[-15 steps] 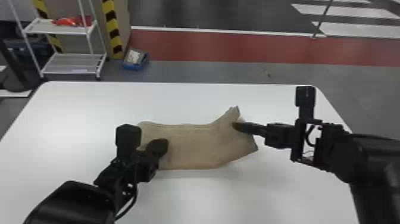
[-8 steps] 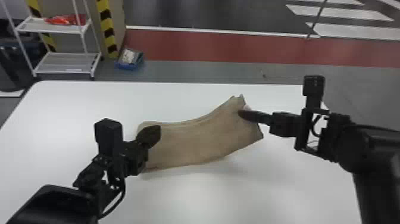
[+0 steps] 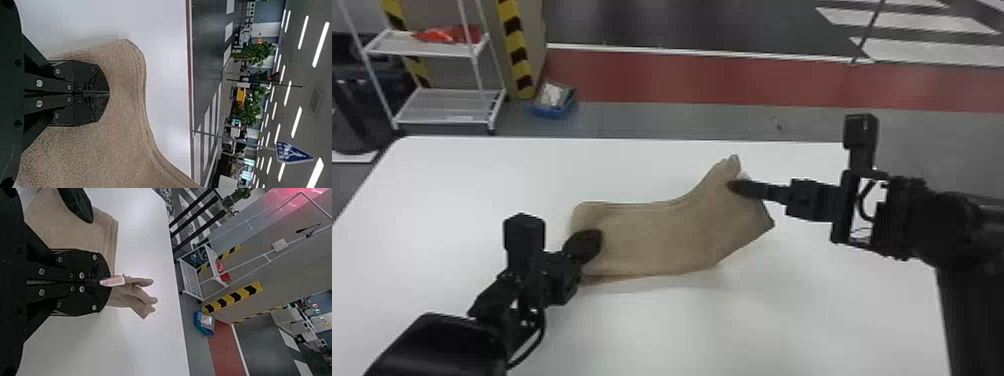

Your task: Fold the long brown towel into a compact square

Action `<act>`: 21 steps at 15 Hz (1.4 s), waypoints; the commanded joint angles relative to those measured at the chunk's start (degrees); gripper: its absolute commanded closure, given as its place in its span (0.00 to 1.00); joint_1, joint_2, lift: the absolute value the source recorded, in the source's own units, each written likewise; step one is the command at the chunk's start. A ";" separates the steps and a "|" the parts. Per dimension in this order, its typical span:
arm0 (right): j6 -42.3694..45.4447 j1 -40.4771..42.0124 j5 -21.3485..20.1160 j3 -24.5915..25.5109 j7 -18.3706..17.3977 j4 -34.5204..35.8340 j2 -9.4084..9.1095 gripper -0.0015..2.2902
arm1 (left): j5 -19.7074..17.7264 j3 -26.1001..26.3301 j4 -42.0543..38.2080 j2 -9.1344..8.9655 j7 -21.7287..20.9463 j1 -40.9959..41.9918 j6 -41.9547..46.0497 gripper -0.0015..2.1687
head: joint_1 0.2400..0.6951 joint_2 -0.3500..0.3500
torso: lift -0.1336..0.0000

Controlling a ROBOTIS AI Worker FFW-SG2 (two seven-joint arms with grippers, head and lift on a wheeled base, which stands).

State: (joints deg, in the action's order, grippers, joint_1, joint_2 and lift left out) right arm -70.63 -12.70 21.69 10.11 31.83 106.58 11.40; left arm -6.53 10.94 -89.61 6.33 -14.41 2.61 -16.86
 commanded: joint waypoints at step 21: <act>0.71 -5.32 3.97 -13.45 -7.04 -7.26 -6.39 0.57 | -0.33 4.53 -0.04 -0.35 -0.01 -1.02 -1.56 0.80 | 1.00 0.49 | 0.07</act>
State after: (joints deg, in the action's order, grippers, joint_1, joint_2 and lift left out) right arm -69.88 -18.00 25.79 -2.84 24.85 99.53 5.44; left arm -6.82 15.55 -89.67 5.97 -14.42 1.67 -18.59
